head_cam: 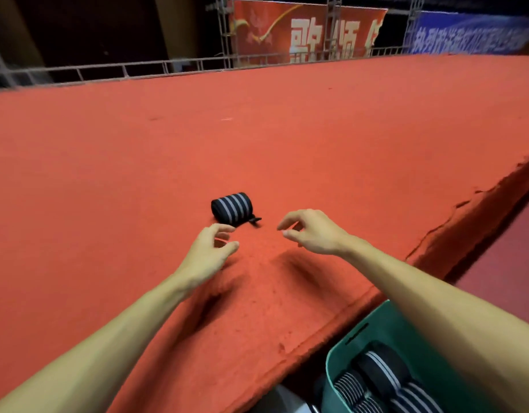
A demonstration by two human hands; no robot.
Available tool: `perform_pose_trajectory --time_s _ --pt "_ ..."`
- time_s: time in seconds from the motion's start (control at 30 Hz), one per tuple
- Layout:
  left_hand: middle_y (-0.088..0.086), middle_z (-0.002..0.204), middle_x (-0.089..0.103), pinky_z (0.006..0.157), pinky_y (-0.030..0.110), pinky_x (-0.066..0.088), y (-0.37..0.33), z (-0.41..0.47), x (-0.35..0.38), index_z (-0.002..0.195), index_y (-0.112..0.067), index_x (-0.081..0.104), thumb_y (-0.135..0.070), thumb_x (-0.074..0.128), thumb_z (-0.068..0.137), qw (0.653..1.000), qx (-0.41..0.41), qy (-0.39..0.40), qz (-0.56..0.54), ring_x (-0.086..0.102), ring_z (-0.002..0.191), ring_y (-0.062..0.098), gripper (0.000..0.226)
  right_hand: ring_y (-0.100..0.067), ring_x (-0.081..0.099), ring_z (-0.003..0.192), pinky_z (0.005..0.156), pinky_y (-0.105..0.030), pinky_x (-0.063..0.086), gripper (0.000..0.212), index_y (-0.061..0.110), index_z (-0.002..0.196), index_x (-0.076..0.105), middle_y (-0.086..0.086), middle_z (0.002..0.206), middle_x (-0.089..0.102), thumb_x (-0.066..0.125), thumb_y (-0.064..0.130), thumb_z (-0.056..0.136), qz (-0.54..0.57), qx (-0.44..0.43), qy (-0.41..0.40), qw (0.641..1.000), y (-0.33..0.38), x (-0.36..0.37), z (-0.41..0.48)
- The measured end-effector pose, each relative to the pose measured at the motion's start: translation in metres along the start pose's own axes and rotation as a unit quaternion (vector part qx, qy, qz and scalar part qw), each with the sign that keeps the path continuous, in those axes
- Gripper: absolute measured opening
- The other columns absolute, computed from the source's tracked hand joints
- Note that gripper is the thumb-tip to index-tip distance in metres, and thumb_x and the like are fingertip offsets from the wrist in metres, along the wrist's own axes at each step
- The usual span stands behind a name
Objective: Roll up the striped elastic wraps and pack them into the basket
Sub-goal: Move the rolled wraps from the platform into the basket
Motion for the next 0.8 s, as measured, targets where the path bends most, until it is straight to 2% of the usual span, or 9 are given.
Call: perform_pose_trajectory --time_s 0.13,0.23,0.33,0.4,0.47,0.53,0.57,0.67,0.8 --pt "0.008 0.131 0.037 0.103 0.029 0.036 0.030 0.053 0.008 0.137 -0.011 0.037 -0.023 0.064 0.089 0.997 -0.059 -0.051 -0.003 0.048 0.114 0.018 0.056 -0.008 0.059 0.083 0.077 -0.015 0.039 0.021 0.015 0.109 0.069 0.002 0.107 0.070 0.061 0.016 0.089 0.030 0.003 -0.028 0.999 -0.020 0.026 0.052" --pt "0.011 0.144 0.024 0.114 0.040 0.026 0.049 0.087 0.021 0.148 -0.012 0.015 -0.043 0.068 0.082 0.990 -0.116 -0.069 -0.041 0.037 0.131 0.024 0.090 -0.011 0.063 0.087 0.082 -0.020 0.045 0.022 0.019 0.110 0.067 0.004 0.106 0.069 0.062 0.015 0.089 0.081 0.020 -0.061 0.995 -0.036 0.040 0.081" --pt "0.009 0.151 0.030 0.114 0.048 0.026 0.060 0.122 0.024 0.151 -0.022 0.008 -0.078 0.060 0.051 0.981 -0.151 -0.078 -0.092 0.030 0.139 0.027 0.126 -0.011 0.064 0.082 0.078 -0.025 0.051 0.022 0.022 0.109 0.067 0.005 0.105 0.068 0.063 0.014 0.089 0.120 0.043 -0.074 0.989 -0.051 0.052 0.093" --pt "0.010 0.148 0.038 0.113 0.048 0.029 0.066 0.140 0.024 0.150 -0.018 0.013 -0.083 0.058 0.039 0.978 -0.174 -0.081 -0.080 0.034 0.138 0.029 0.137 -0.010 0.062 0.080 0.080 -0.027 0.052 0.023 0.022 0.109 0.066 0.005 0.106 0.067 0.063 0.014 0.088 0.123 0.042 -0.065 0.989 -0.059 0.058 0.093" --pt "0.008 0.138 0.049 0.108 0.046 0.037 0.064 0.146 0.022 0.140 -0.017 0.040 -0.082 0.062 0.036 0.982 -0.177 -0.064 -0.025 0.044 0.130 0.029 0.125 -0.011 0.063 0.083 0.084 -0.028 0.052 0.024 0.023 0.110 0.065 0.003 0.108 0.067 0.064 0.015 0.088 0.127 0.044 -0.061 0.989 -0.062 0.059 0.089" --pt "0.004 0.123 0.056 0.103 0.041 0.043 0.052 0.141 0.023 0.116 -0.024 0.057 -0.073 0.072 0.043 0.987 -0.147 -0.055 0.023 0.053 0.118 0.023 0.089 -0.011 0.063 0.084 0.084 -0.029 0.052 0.024 0.025 0.109 0.065 0.002 0.109 0.067 0.064 0.014 0.088 0.134 0.045 -0.060 0.988 -0.060 0.057 0.083" --pt "0.002 0.120 0.054 0.100 0.036 0.044 0.044 0.135 0.024 0.114 -0.023 0.055 -0.062 0.080 0.050 0.990 -0.125 -0.053 0.033 0.053 0.112 0.019 0.078 -0.011 0.063 0.084 0.084 -0.030 0.052 0.025 0.027 0.109 0.064 0.001 0.109 0.067 0.064 0.014 0.088 0.139 0.043 -0.063 0.987 -0.058 0.055 0.079" --pt "-0.001 0.108 0.055 0.082 0.025 0.042 0.024 0.116 0.029 0.117 -0.017 0.047 -0.029 0.087 0.062 0.996 -0.036 -0.057 0.052 0.053 0.097 0.014 0.069 -0.010 0.061 0.086 0.085 -0.026 0.050 0.025 0.025 0.112 0.064 0.002 0.111 0.065 0.063 0.015 0.088 0.135 0.037 -0.068 0.988 -0.049 0.042 0.064" --pt "-0.001 0.103 0.064 0.079 0.026 0.049 -0.009 0.072 0.028 0.109 -0.021 0.052 -0.023 0.088 0.061 0.999 0.030 -0.028 -0.002 0.060 0.092 0.013 0.060 -0.013 0.062 0.095 0.091 -0.027 0.047 0.031 0.020 0.120 0.061 -0.001 0.116 0.065 0.064 0.025 0.089 0.130 0.034 -0.101 0.986 -0.032 0.011 0.037"
Point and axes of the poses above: each hand's wrist, its own z-axis towards the middle knuckle, its own x-axis out of the palm, y = z × x, the point moved 1 cm from there along z, towards the middle knuckle
